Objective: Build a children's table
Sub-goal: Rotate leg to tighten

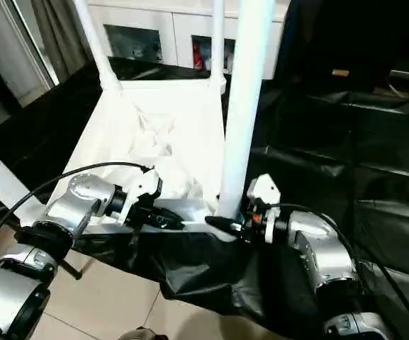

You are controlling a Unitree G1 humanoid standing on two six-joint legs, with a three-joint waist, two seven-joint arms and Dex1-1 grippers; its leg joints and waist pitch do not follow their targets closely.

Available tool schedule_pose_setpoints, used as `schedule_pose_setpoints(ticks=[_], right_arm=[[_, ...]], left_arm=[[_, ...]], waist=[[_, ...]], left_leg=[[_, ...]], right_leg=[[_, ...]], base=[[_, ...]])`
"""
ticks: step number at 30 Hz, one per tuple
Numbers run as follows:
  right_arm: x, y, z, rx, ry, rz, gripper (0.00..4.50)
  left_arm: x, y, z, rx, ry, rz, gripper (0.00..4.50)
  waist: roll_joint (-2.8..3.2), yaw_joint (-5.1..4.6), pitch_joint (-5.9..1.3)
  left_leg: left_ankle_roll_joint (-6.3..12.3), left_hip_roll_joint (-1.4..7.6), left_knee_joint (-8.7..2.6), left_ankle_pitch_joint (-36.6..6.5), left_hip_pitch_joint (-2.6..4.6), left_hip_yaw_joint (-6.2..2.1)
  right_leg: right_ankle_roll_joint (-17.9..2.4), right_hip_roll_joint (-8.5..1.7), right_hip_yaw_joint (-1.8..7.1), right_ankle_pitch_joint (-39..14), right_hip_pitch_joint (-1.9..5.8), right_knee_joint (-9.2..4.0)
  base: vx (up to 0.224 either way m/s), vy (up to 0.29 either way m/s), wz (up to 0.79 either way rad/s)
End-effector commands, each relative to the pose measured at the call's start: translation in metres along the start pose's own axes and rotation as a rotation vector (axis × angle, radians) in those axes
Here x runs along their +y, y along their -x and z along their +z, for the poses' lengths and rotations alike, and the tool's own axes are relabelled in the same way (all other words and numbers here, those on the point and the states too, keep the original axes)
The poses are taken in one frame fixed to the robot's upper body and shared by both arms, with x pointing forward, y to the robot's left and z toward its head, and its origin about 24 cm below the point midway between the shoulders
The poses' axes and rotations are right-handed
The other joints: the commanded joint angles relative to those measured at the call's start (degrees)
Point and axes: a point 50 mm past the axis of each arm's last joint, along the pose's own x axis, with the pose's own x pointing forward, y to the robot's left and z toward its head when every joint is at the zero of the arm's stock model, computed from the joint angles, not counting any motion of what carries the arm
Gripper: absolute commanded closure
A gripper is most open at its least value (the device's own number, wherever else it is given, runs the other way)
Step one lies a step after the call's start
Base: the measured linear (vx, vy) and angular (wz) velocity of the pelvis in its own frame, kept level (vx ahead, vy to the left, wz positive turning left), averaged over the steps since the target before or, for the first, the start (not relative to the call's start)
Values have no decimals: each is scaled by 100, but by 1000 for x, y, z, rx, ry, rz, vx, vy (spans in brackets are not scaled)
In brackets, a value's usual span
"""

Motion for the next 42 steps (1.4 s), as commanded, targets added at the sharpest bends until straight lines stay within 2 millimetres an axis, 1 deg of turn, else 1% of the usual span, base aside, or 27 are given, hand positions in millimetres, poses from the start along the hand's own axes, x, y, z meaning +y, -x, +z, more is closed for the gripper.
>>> schedule_pose_setpoints(ticks=[1,5,7,8,9,10,12,14,15,17,19,20,21,22,23,26,27,29,30,34,35,37,38,39,40,41,42], right_arm=[[7,-2,-6,9,-41,53,201],[8,-4,-8,5,-55,54,204],[7,-9,-13,6,-71,-26,205],[4,-13,-18,12,-81,-104,206],[-1,-20,-25,27,-94,-230,206],[-1,-20,-25,27,-94,-230,208],[-8,-29,-35,37,-165,-416,210],[-9,-36,-38,34,-212,-506,210],[-9,-37,-39,34,-217,-514,210],[-8,-46,-40,33,-250,-579,210],[-6,-59,-40,38,-266,-630,210],[-6,-59,-40,38,-266,-630,210],[3,-77,-36,41,-226,-597,210],[5,-81,-34,42,-208,-578,210],[9,-85,-32,48,-165,-531,175],[13,-91,-28,24,-138,-466,138],[12,-90,-27,10,-137,-458,138],[10,-86,-23,-10,-129,-431,106],[9,-83,-21,-21,-124,-416,92],[7,-67,-13,-41,-100,-267,86],[8,-65,-13,-39,-91,-244,86],[6,-55,-12,-21,-70,-181,86],[6,-54,-12,-18,-69,-175,86],[6,-49,-11,-13,-64,-141,86],[5,-43,-10,-9,-60,-106,86],[5,-38,-10,-3,-55,-75,86],[5,-33,-9,9,-49,-42,86]], left_arm=[[-5,-3,-2,9,1,-51,450],[-5,-4,-2,1,3,-40,450],[-1,-8,0,-9,9,25,450],[3,-10,2,-17,14,82,450],[10,-14,5,-31,24,170,450],[10,-14,5,-31,24,170,450],[15,-23,12,-56,34,253,450],[17,-29,16,-70,40,288,450],[17,-30,16,-72,41,291,450],[18,-39,22,-88,46,319,450],[18,-50,27,-98,49,350,450],[18,-50,27,-98,49,350,450],[17,-62,33,-114,53,364,450],[16,-64,34,-116,52,363,450],[16,-66,35,-121,52,356,450],[15,-68,35,-122,51,343,450],[14,-66,34,-121,48,330,450],[13,-62,32,-114,41,291,450],[12,-60,30,-110,36,271,450],[6,-48,21,-84,25,160,450],[5,-46,20,-80,25,145,450],[3,-39,15,-62,18,107,450],[3,-38,15,-60,17,103,450],[2,-34,12,-47,18,91,450],[2,-30,10,-35,18,77,450],[1,-27,8,-26,16,59,450],[0,-23,6,-18,14,42,450]], waist=[[-114,-6,-397],[-119,-3,-408],[-115,-1,-405],[-132,-8,-390],[-108,-34,-371],[-116,-50,-351],[-134,-85,-309],[-126,-177,-269],[-132,-230,-247],[-142,-260,-260],[-114,-309,-228],[-134,-338,-227],[-115,-350,-230],[-125,-354,-229],[-123,-353,-232],[-114,-345,-263],[-114,-344,-254],[-119,-336,-251],[-145,-338,-256],[-158,-282,-280],[-156,-274,-303],[-144,-249,-340],[-129,-237,-357],[-134,-241,-365],[-171,-228,-382],[-159,-203,-400],[-144,-166,-435]], left_leg=[[562,475,-412,-657,95,-211],[692,469,-390,-528,85,-210],[682,469,-392,-563,86,-212],[627,476,-408,-637,89,-213],[479,472,-433,-831,104,-214],[386,462,-451,-1003,110,-217],[107,448,-507,-1414,155,-242],[-59,437,-561,-1777,180,-281],[-97,430,-575,-1987,215,-287],[-88,423,-582,-2002,244,-284],[-101,416,-599,-2094,234,-299],[-108,397,-597,-2211,253,-307],[-111,401,-598,-2257,266,-310],[-106,398,-601,-2270,269,-310],[-78,395,-606,-2288,272,-309],[-3,421,-648,-2095,241,-307],[6,427,-652,-2104,242,-306],[29,427,-650,-2140,253,-293],[45,428,-650,-2099,242,-287],[264,441,-623,-1645,186,-256],[349,449,-606,-1477,147,-251],[430,459,-570,-1183,154,-228],[480,475,-545,-994,151,-218],[513,471,-534,-899,136,-215],[586,469,-512,-740,143,-204],[634,468,-493,-660,162,-201],[849,457,-433,-301,126,-197]], right_leg=[[-1337,-527,343,-604,302,-333],[-1366,-517,330,-385,298,-309],[-1356,-519,326,-465,294,-321],[-1335,-523,327,-631,284,-343],[-1298,-524,329,-933,246,-382],[-1247,-530,330,-1183,245,-424],[-1006,-548,338,-2071,253,-527],[-840,-551,316,-2624,261,-592],[-738,-547,311,-2909,247,-650],[-686,-554,334,-2956,236,-691],[-677,-549,329,-3038,229,-701],[-624,-544,307,-3212,234,-724],[-590,-544,314,-3262,220,-735],[-571,-538,310,-3277,216,-744],[-546,-537,310,-3260,225,-753],[-613,-533,320,-2823,265,-724],[-645,-533,327,-2759,256,-722],[-750,-534,347,-2625,254,-708],[-774,-533,353,-2564,261,-696],[-941,-539,364,-2054,321,-620],[-986,-531,356,-1885,357,-578],[-1126,-522,346,-1419,342,-525],[-1275,-518,347,-995,333,-468],[-1334,-511,342,-793,343,-440],[-1425,-503,329,-473,350,-404],[-1478,-502,328,-300,352,-373],[-1576,-499,318,273,360,-291]], base=[[0,0,0],[0,0,0],[0,0,0],[0,0,0],[0,0,0],[0,0,0],[0,0,0],[0,0,0],[0,0,0],[0,0,0],[0,0,0],[0,0,0],[0,0,0],[0,0,0],[0,0,0],[0,0,0],[0,0,0],[0,0,0],[0,0,0],[0,0,0],[0,0,0],[0,0,0],[59,-21,1],[57,-14,0],[57,-14,0],[0,0,0],[0,0,0]])
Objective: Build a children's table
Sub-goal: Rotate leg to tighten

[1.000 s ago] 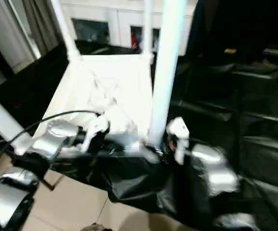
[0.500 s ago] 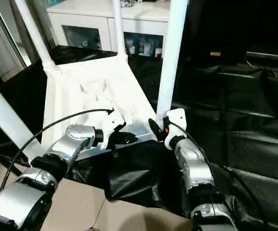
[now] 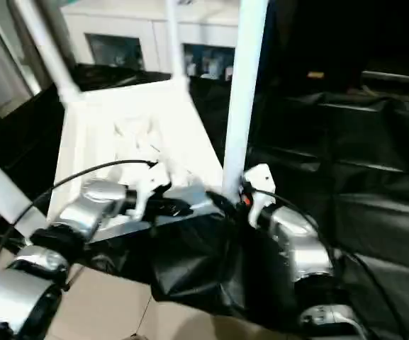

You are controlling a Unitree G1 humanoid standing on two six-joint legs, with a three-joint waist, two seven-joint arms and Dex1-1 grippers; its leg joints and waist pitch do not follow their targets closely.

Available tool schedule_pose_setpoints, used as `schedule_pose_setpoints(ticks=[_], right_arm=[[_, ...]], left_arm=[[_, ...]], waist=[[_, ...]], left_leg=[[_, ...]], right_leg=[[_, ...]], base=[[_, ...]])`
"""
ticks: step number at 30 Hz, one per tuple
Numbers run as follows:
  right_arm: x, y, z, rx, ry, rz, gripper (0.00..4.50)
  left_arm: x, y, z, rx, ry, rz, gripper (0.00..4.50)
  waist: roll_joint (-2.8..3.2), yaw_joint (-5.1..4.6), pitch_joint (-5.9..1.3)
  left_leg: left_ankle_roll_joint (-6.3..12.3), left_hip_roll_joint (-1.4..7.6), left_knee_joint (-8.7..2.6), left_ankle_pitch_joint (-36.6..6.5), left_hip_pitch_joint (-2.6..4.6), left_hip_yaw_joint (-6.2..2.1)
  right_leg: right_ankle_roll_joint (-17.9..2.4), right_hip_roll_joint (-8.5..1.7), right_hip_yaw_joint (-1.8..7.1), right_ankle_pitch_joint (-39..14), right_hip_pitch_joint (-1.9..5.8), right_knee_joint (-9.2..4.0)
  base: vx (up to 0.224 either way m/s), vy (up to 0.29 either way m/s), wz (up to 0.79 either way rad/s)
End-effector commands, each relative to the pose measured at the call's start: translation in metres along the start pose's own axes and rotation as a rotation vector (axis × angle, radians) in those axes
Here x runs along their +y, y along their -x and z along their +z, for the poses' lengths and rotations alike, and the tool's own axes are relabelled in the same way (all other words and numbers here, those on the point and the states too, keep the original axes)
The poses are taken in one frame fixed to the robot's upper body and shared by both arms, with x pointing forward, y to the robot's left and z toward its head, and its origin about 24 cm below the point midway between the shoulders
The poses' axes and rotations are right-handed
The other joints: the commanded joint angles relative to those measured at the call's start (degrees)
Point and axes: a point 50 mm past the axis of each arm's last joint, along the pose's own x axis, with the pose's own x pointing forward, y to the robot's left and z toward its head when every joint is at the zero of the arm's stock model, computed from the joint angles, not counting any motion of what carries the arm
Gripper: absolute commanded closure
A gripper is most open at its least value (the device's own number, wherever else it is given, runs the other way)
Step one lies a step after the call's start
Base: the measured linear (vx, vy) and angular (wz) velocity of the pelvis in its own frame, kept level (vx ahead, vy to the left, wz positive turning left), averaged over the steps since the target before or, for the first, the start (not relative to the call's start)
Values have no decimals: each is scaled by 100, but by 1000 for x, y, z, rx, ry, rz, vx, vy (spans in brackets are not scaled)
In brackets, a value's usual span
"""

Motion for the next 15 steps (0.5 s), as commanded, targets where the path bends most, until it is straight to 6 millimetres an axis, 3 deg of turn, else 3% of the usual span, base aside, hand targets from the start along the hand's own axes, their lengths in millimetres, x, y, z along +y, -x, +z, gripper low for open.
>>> schedule_pose_setpoints(ticks=[1,4,7,9,10,12,15], right_arm=[[16,-4,-11,66,-26,181,86],[12,3,-10,79,-21,201,86],[8,9,-5,64,-31,218,86],[7,13,-2,53,-39,232,86],[7,13,-1,50,-45,241,110],[7,15,-1,52,-54,261,121],[9,16,-2,56,-61,281,143]], left_arm=[[-8,-4,-1,15,-29,-104,450],[-9,3,-3,20,-22,-132,450],[-13,10,-6,32,-13,-182,450],[-14,14,-8,37,-7,-204,450],[-15,15,-8,38,-5,-211,450],[-16,17,-9,40,-4,-219,450],[-18,18,-9,38,-1,-224,450]], waist=[[-90,20,-410],[-90,63,-411],[-109,61,-373],[-108,56,-338],[-97,63,-327],[-108,66,-319],[-116,61,-325]], left_leg=[[931,457,-305,-232,33,-195],[1062,470,-265,-165,15,-197],[928,480,-288,-484,-4,-198],[752,488,-325,-774,14,-199],[625,488,-340,-954,45,-192],[474,493,-358,-1068,44,-191],[459,486,-358,-960,32,-195]], right_leg=[[-1625,-512,332,386,288,-157],[-1654,-521,325,442,243,-131],[-1597,-526,324,-140,235,-177],[-1514,-520,335,-642,216,-234],[-1482,-523,347,-913,201,-268],[-1424,-532,361,-1075,204,-278],[-1404,-524,359,-980,210,-267]], base=[[0,0,0],[0,0,0],[0,0,0],[0,0,0],[0,0,0],[0,0,0],[0,0,0]])
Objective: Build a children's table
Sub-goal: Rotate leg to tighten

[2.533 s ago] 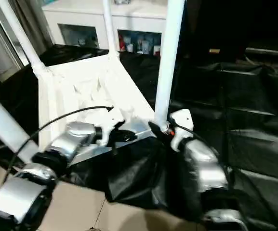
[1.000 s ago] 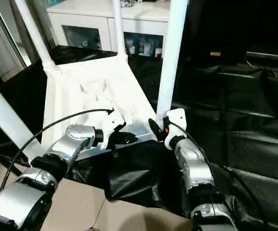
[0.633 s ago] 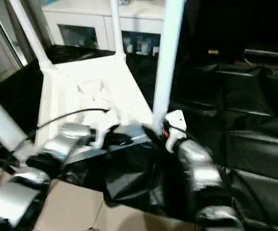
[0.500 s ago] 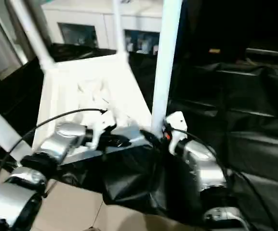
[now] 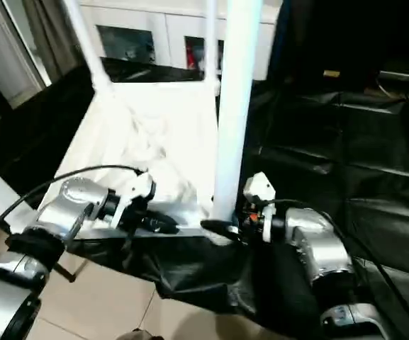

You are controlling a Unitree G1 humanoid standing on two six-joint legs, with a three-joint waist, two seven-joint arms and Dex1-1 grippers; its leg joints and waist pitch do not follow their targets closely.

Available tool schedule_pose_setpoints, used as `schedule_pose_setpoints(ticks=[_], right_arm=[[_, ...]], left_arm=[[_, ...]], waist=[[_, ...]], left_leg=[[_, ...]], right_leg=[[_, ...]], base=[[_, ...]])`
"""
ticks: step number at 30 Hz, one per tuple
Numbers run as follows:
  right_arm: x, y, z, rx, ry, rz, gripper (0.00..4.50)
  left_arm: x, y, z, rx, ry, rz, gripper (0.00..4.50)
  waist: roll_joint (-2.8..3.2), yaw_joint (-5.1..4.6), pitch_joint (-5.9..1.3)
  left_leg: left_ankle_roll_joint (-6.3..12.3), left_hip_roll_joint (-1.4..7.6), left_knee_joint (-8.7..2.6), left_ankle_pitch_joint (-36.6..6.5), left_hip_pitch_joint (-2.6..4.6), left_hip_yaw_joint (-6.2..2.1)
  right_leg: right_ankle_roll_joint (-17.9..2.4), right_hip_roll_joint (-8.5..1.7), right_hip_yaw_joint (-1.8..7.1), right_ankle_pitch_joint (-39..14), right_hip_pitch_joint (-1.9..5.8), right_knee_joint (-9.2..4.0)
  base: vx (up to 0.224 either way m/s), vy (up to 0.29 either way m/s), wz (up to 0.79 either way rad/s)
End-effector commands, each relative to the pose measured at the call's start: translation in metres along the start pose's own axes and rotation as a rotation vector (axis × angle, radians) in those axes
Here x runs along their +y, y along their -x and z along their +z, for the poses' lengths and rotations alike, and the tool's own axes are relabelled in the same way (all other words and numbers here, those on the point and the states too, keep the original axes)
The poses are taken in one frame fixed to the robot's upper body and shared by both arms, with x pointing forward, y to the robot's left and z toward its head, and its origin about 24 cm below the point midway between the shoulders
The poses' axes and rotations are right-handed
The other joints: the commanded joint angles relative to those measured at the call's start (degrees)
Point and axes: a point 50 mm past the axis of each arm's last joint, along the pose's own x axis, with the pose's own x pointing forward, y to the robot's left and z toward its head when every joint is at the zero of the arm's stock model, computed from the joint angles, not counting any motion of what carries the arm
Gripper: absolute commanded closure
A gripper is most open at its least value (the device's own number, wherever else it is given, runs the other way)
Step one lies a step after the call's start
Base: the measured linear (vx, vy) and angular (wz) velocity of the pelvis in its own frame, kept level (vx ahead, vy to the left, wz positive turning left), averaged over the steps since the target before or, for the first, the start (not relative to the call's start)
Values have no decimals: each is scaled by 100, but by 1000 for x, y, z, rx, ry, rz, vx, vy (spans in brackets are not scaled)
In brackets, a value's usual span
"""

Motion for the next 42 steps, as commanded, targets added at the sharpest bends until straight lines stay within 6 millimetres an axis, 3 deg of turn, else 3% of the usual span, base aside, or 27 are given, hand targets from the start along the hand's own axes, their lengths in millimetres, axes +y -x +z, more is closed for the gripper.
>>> schedule_pose_setpoints(ticks=[1,5,8,11,14,15,19,20,22,23,24,26,27,29,32,33,34,35,37,38,39,41,42], right_arm=[[1,2,-3,11,-21,12,154],[6,0,-6,11,-42,44,183],[8,-2,-10,10,-50,27,192],[5,-8,-15,5,-56,-89,198],[-6,-19,-27,9,-88,-341,207],[-7,-21,-29,8,-101,-375,220],[-6,-33,-37,-16,-171,-513,231],[-5,-37,-39,-26,-193,-539,231],[0,-47,-40,-43,-205,-563,233],[9,-57,-35,-99,-196,-498,200],[12,-58,-33,-114,-187,-470,167],[13,-58,-31,-125,-183,-448,161],[12,-53,-30,-121,-164,-441,161],[11,-42,-26,-124,-132,-424,126],[8,-23,-21,-128,-94,-411,126],[5,3,-17,-121,-54,-399,126],[4,16,-15,-113,-41,-395,126],[4,16,-15,-113,-41,-395,126],[5,47,-12,-81,-19,-363,126],[7,57,-10,-59,-7,-339,126],[8,61,-10,-46,-1,-328,126],[11,73,-7,-17,8,-301,126],[14,83,-3,4,16,-283,126]], left_arm=[[-7,-5,0,6,-3,-89,450],[-8,-5,-1,4,1,-85,450],[-5,-7,1,-1,-2,-42,450],[4,-13,5,-16,-3,83,450],[13,-24,13,-59,5,211,450],[14,-26,15,-64,5,223,450],[16,-40,24,-93,6,270,450],[17,-45,27,-106,7,284,450],[17,-53,33,-129,7,288,450],[15,-58,36,-136,-6,268,450],[15,-59,36,-134,-14,257,450],[15,-59,36,-131,-20,254,450],[14,-58,35,-125,-26,248,450],[14,-57,34,-116,-33,243,450],[15,-55,32,-108,-36,248,450],[15,-52,31,-105,-39,249,450],[15,-52,31,-106,-45,245,450],[15,-52,31,-106,-45,245,450],[14,-50,30,-111,-55,234,450],[13,-50,29,-115,-56,228,450],[13,-50,29,-116,-58,227,450],[12,-50,29,-119,-67,228,450],[13,-48,28,-126,-66,237,450]], waist=[[-91,14,-348],[-91,20,-362],[-94,28,-354],[-91,37,-321],[-80,-7,-268],[-103,-64,-224],[-114,-153,-170],[-120,-169,-156],[-73,-208,-182],[-74,-211,-190],[-35,-194,-182],[-47,-197,-192],[-18,-198,-209],[-28,-178,-225],[-50,-120,-242],[-82,-55,-249],[-93,-30,-256],[-93,32,-274],[-89,63,-297],[-96,87,-312],[-110,154,-325],[-103,163,-345],[-128,172,-363]], left_leg=[[502,476,-445,-836,105,-205],[660,469,-415,-583,96,-202],[663,461,-414,-642,96,-197],[513,466,-443,-876,107,-201],[196,456,-500,-1343,153,-224],[16,430,-539,-1703,170,-263],[-97,407,-571,-2271,268,-300],[-95,401,-572,-2345,280,-303],[-109,397,-603,-2370,317,-321],[-100,409,-637,-2355,289,-335],[-105,432,-647,-2489,328,-328],[-105,428,-648,-2567,349,-324],[-85,449,-678,-2492,289,-341],[-74,454,-669,-2374,307,-307],[49,443,-633,-2092,316,-247],[193,443,-598,-1720,299,-203],[265,436,-579,-1615,290,-183],[369,439,-546,-1423,278,-166],[473,448,-535,-1124,199,-184],[513,457,-523,-1028,203,-183],[664,455,-480,-815,198,-167],[767,435,-463,-686,121,-190],[836,436,-442,-580,133,-188]], right_leg=[[-1400,-512,347,-822,291,-334],[-1474,-497,335,-398,291,-287],[-1476,-501,333,-456,288,-299],[-1371,-503,339,-887,267,-367],[-1204,-542,344,-1733,239,-477],[-943,-553,331,-2573,266,-566],[-603,-558,316,-3483,209,-726],[-545,-564,316,-3631,198,-748],[-432,-553,289,-3705,216,-804],[-437,-541,288,-3516,244,-797],[-466,-534,302,-3399,210,-808],[-558,-533,314,-3253,206,-783],[-659,-541,332,-2962,263,-740],[-796,-533,361,-2586,256,-703],[-983,-532,392,-2210,273,-670],[-1045,-531,408,-1972,310,-646],[-1055,-517,411,-1907,310,-625],[-1091,-531,415,-1791,304,-600],[-1101,-541,389,-1599,369,-545],[-1086,-536,382,-1495,377,-533],[-1121,-516,379,-1210,363,-488],[-1065,-525,343,-1184,416,-472],[-1074,-508,337,-1031,399,-443]], base=[[0,0,0],[0,0,0],[0,0,0],[0,0,0],[0,0,0],[0,0,0],[0,0,0],[0,0,0],[0,0,0],[0,0,0],[0,0,0],[0,0,0],[0,0,0],[0,0,0],[0,0,0],[0,0,0],[54,-30,22],[0,0,0],[0,0,0],[0,0,0],[0,0,0],[0,0,0],[0,0,0]])
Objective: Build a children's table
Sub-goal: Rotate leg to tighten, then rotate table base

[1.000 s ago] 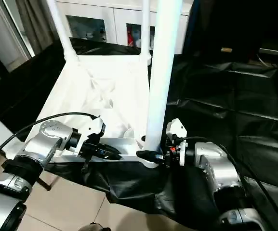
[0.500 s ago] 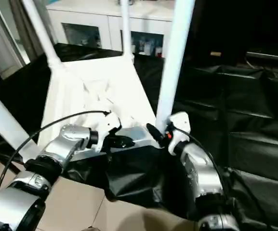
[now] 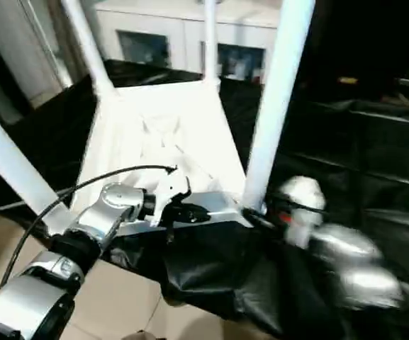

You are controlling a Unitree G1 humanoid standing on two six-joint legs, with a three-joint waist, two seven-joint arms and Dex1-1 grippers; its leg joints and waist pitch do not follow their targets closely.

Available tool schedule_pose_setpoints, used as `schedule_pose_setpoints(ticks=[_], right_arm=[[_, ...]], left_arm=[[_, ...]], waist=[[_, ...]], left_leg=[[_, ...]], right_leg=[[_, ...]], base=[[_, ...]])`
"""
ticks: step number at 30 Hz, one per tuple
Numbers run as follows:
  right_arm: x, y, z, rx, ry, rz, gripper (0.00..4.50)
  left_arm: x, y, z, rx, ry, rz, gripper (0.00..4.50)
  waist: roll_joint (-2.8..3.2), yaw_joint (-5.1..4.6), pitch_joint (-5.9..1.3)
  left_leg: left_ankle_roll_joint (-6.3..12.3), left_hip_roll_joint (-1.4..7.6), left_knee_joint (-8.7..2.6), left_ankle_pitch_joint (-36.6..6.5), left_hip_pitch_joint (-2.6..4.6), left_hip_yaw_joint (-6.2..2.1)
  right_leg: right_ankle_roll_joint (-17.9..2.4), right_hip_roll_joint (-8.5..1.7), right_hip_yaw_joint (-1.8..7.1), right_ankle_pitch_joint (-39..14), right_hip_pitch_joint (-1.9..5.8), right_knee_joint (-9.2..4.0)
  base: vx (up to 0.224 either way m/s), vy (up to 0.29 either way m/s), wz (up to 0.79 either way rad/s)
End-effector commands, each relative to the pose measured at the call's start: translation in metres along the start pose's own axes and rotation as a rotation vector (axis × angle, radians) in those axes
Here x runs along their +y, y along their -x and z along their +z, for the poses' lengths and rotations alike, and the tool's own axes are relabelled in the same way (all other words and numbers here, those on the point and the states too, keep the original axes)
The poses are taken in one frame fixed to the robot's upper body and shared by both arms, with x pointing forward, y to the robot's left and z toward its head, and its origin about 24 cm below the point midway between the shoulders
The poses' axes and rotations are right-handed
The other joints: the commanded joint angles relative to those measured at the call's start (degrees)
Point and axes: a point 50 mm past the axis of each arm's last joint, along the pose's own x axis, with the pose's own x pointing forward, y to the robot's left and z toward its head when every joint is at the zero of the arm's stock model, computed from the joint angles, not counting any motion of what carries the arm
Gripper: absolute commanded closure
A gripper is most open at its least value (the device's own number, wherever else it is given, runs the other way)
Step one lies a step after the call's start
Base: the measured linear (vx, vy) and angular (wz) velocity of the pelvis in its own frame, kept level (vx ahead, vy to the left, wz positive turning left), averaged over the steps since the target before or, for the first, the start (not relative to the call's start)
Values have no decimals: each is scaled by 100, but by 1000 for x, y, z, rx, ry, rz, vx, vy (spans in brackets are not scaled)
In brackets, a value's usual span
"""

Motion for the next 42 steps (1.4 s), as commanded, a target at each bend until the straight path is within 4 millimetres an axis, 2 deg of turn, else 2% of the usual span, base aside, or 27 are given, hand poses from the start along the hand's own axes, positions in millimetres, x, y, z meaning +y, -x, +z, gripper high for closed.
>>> schedule_pose_setpoints(ticks=[1,3,6,8,9,12,14,15,18,20,21,23,24,25,26,27,28,29,30,31,32,34,35,36,37,39,42], right_arm=[[3,3,7,-7,11,50,126],[-2,11,11,-3,29,21,126],[-5,20,16,-10,14,17,126],[-2,20,16,-10,4,44,126],[8,15,15,0,-12,110,118],[27,0,11,8,-48,208,118],[29,-3,10,7,-51,217,118],[34,-6,10,12,-53,241,118],[43,-12,9,27,-71,290,118],[42,-14,8,29,-70,279,118],[42,-14,8,29,-70,279,118],[40,-17,7,39,-73,255,118],[39,-21,6,45,-71,241,118],[37,-24,5,55,-64,216,118],[35,-25,4,61,-59,199,118],[33,-30,3,63,-56,178,118],[33,-30,3,63,-56,178,118],[31,-35,2,69,-49,145,118],[24,-45,2,75,-41,82,118],[21,-51,3,71,-36,52,118],[18,-56,4,71,-42,20,118],[17,-62,5,63,-42,-1,118],[17,-72,9,43,-35,-23,118],[15,-78,11,34,-37,-44,118],[15,-83,14,17,-32,-53,118],[14,-90,19,-5,-38,-69,118],[12,-104,26,-58,-35,-112,118]], left_arm=[[3,4,5,-52,-4,31,450],[4,5,5,-58,-7,34,450],[3,9,5,-84,0,34,450],[3,11,6,-97,5,32,450],[2,16,7,-119,20,25,422],[-3,27,7,-155,45,25,402],[-4,29,7,-164,49,30,384],[-5,33,8,-179,60,53,380],[-10,47,9,-223,99,122,356],[-17,56,6,-236,122,155,337],[-17,56,6,-236,122,155,334],[-27,63,1,-239,158,169,299],[-32,66,-2,-237,176,170,292],[-38,69,-4,-234,195,168,292],[-42,71,-6,-231,206,166,291],[-51,74,-9,-224,229,157,284],[-51,74,-9,-224,229,157,272],[-60,77,-12,-216,252,146,257],[-75,82,-18,-199,291,136,244],[-81,84,-21,-192,309,138,241],[-88,86,-23,-186,328,143,241],[-93,89,-25,-181,343,153,224],[-101,93,-27,-183,368,173,200],[-105,95,-28,-180,380,181,200],[-109,97,-28,-175,383,184,189],[-112,100,-27,-173,386,184,179],[-122,109,-24,-171,400,181,145]], waist=[[-217,23,-372],[-212,1,-370],[-193,-3,-355],[-186,-7,-357],[-155,-5,-334],[-123,-39,-318],[-117,-50,-359],[-126,-57,-312],[-115,-56,-271],[-140,-95,-185],[-133,-99,-188],[-233,-156,-82],[-188,-160,-87],[-316,-210,-34],[-251,-253,-14],[-350,-312,25],[-315,-317,36],[-356,-362,68],[-485,-440,144],[-448,-458,172],[-561,-518,228],[-510,-589,258],[-570,-614,281],[-585,-622,316],[-580,-619,322],[-650,-636,411],[-657,-668,481]], left_leg=[[887,435,-300,-516,3,-232],[1025,429,-256,-349,-59,-236],[932,425,-251,-613,-33,-224],[975,424,-235,-564,-74,-228],[996,426,-237,-604,-75,-229],[1036,436,-249,-567,-102,-241],[999,450,-236,-518,-74,-238],[1006,452,-250,-542,-85,-232],[912,486,-294,-703,-84,-245],[719,467,-346,-1079,-51,-225],[658,475,-356,-1113,-55,-241],[542,477,-415,-1285,-57,-238],[466,478,-427,-1290,-48,-250],[436,488,-448,-1281,-66,-246],[363,489,-485,-1360,-79,-273],[313,489,-480,-1371,-56,-252],[323,479,-491,-1327,-74,-270],[311,488,-490,-1278,-74,-264],[367,482,-509,-1151,-111,-248],[366,481,-535,-1174,-153,-283],[366,473,-553,-1230,-141,-255],[253,480,-544,-1208,-66,-254],[261,485,-510,-1024,-40,-212],[336,476,-529,-839,-83,-214],[366,475,-517,-786,-64,-207],[454,468,-519,-649,-74,-193],[414,478,-528,-634,-50,-195]], right_leg=[[-1172,-516,317,-875,250,-329],[-1230,-492,292,-624,199,-286],[-1195,-480,298,-1061,165,-333],[-1179,-479,300,-973,162,-312],[-1159,-473,297,-996,147,-317],[-1190,-471,290,-906,137,-300],[-1270,-451,288,-724,119,-275],[-1278,-437,292,-734,86,-291],[-1283,-442,305,-879,95,-284],[-1148,-431,331,-1459,42,-383],[-1138,-451,336,-1515,63,-369],[-1005,-429,361,-1850,20,-431],[-1025,-441,371,-1856,26,-424],[-1046,-446,375,-1806,14,-415],[-1081,-446,376,-1862,28,-402],[-1114,-439,391,-1776,4,-405],[-1160,-447,395,-1708,17,-393],[-1222,-447,404,-1580,15,-368],[-1276,-436,406,-1423,6,-362],[-1285,-456,401,-1486,32,-340],[-1237,-430,409,-1652,-2,-392],[-1290,-438,449,-1702,-36,-401],[-1378,-413,464,-1262,-58,-350],[-1412,-404,454,-957,-17,-320],[-1460,-409,459,-835,-24,-306],[-1515,-408,466,-646,-19,-303],[-1604,-431,481,-735,-7,-274]], base=[[0,0,0],[0,0,0],[0,0,0],[0,0,0],[0,0,0],[0,0,0],[0,0,0],[0,0,0],[0,0,0],[0,0,0],[0,0,0],[0,0,0],[0,0,0],[0,0,0],[0,0,0],[0,0,0],[0,0,0],[0,0,0],[0,0,0],[0,0,0],[0,0,0],[0,0,0],[0,0,0],[0,0,0],[0,0,0],[0,0,0],[0,0,0]])
